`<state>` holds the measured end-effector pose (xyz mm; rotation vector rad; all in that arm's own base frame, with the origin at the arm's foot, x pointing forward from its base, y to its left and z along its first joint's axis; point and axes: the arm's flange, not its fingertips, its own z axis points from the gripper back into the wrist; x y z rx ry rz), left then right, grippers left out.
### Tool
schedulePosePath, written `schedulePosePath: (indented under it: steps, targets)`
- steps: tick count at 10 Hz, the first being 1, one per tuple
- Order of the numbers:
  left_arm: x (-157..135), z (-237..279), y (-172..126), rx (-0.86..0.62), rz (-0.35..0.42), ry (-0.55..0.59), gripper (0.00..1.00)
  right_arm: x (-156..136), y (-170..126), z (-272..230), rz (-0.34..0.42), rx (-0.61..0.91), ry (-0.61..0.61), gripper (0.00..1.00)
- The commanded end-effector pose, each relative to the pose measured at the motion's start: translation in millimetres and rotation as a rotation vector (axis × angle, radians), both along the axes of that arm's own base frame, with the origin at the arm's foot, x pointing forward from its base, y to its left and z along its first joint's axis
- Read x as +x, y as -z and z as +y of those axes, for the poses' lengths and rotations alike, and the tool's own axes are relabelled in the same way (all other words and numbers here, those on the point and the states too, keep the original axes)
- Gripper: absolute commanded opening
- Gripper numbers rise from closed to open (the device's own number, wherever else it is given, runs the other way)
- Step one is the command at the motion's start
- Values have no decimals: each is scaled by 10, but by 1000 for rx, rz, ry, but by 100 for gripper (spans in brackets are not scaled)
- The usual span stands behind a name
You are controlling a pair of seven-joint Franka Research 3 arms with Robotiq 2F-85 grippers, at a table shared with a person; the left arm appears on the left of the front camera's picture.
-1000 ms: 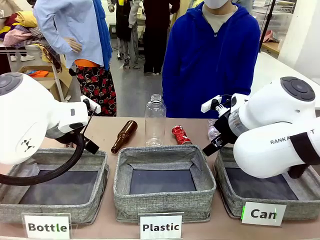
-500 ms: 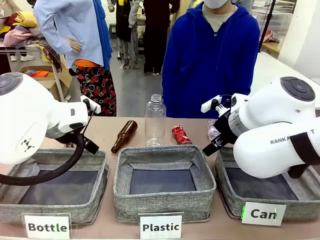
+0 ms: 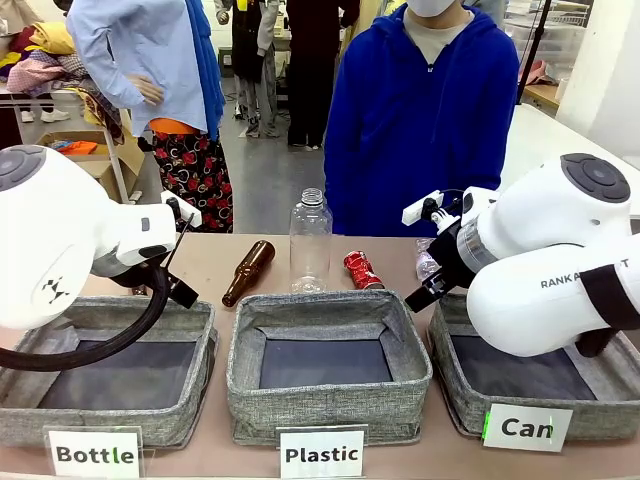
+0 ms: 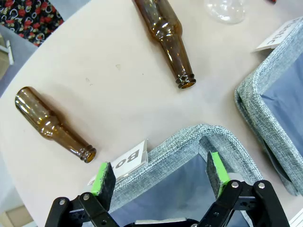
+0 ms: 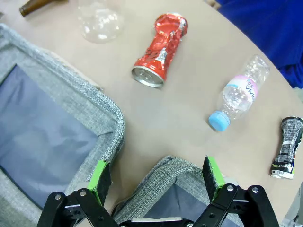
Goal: Sort the can waste into the basket.
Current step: Pick up the can waste from the table and place it in the right Fabric basket.
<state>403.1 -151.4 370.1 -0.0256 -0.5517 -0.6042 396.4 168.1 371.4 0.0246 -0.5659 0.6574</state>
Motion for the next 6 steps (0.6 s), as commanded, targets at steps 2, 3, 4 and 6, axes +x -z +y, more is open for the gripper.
schedulePosePath:
  steps: [2, 3, 4, 6]
  targets:
    - [0, 0, 0, 0, 0, 0, 100, 1, -55, -22, -3, 24, 7, 100]
    - [-91, -142, -190, -49, -11, 34, 100, -23, -168, -54, -8, 67, -2, 100]
    - [-207, -287, -431, -155, 5, 99, 100, -65, -333, -94, -9, 137, -18, 100]
    - [-411, -383, -866, -334, 94, 87, 100, -179, -707, -198, 89, 316, -1, 100]
